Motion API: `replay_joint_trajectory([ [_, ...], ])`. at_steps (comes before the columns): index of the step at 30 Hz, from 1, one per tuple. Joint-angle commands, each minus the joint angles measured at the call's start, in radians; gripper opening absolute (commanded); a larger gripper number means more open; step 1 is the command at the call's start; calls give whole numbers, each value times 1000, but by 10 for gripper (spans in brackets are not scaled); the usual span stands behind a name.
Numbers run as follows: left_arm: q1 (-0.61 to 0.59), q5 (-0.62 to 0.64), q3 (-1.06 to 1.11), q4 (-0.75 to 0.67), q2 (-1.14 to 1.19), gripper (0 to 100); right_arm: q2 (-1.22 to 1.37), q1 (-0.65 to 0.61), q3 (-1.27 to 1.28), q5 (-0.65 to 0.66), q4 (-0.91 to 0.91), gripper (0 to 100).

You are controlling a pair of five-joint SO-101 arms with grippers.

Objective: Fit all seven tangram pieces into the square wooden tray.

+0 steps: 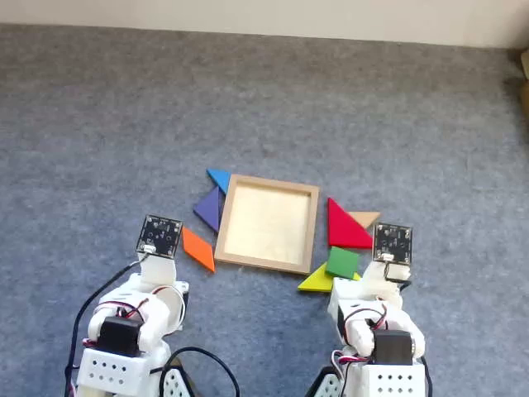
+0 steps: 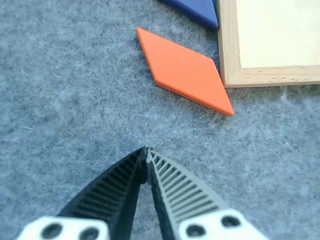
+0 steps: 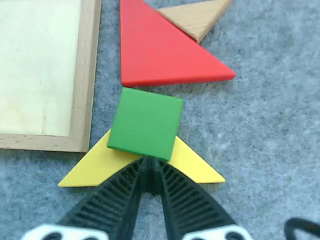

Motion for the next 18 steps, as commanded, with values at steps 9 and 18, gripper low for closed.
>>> replay_joint_trajectory([
  [9, -10, -8, 19, 6, -44, 9, -15, 151, -4, 256, -94, 12],
  [18, -10, -8, 19, 6, -44, 9, -4, 226, -283, 241, -120, 12],
])
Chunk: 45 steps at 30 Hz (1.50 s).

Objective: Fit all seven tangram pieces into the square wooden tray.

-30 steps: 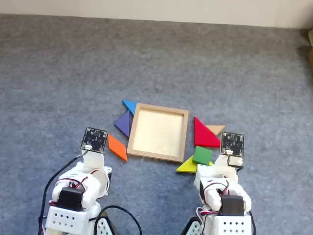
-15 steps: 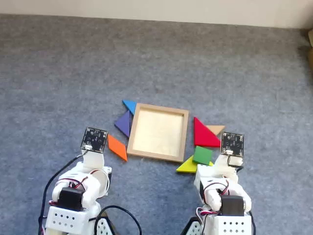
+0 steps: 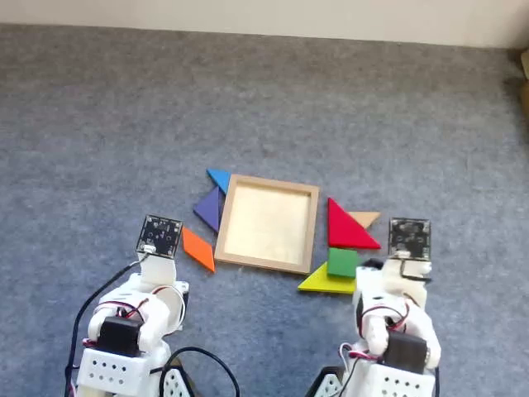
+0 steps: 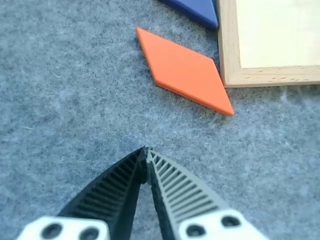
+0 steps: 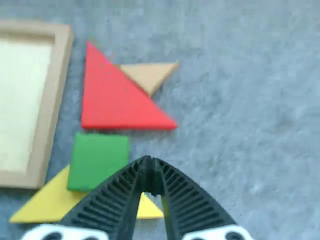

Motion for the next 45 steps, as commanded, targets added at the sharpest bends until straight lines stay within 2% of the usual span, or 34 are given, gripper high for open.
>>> replay_joint_trajectory([
  [1, -10, -8, 19, 6, -44, 9, -4, 18, -182, -32, -24, 12],
  [9, -10, -8, 19, 6, -44, 9, 65, 13, -389, -38, -24, 11],
  [18, -10, -8, 19, 6, -44, 9, 549, 13, -644, -31, -22, 11],
  [23, -10, -8, 19, 6, -44, 9, 785, 10, -713, 100, -24, 11],
  [30, -10, -8, 19, 6, -44, 9, 990, 10, -785, 104, -24, 14],
  [32, -10, -8, 19, 6, -44, 9, 1032, 10, -797, 143, -24, 14],
  [34, -10, -8, 19, 6, -44, 9, 1069, -13, -811, 196, -22, 16],
  [38, -10, -8, 19, 6, -44, 9, 1135, -79, -817, 209, -22, 18],
  [41, -10, -8, 19, 6, -44, 9, 1182, -139, -817, 238, -22, 73],
  [45, -10, -8, 19, 6, -44, 9, 1260, -193, -817, 249, -30, 230],
])
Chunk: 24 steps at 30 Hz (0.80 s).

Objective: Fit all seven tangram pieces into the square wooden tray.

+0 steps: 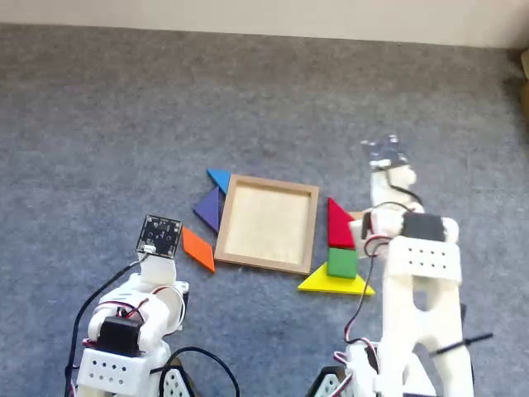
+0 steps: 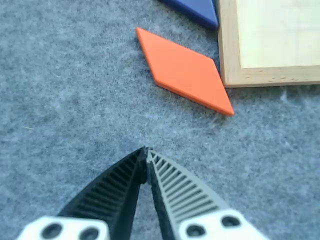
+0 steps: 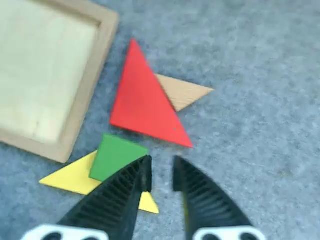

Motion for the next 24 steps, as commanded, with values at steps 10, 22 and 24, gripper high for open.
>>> replay_joint_trajectory([
  [10, -10, -8, 19, 6, -44, 9, 211, -159, -62, 58, -105, 308],
  [22, -10, -8, 19, 6, -44, 9, 417, -214, -62, 57, -225, 308],
  [24, -10, -8, 19, 6, -44, 9, 444, -214, -62, 57, -251, 308],
])
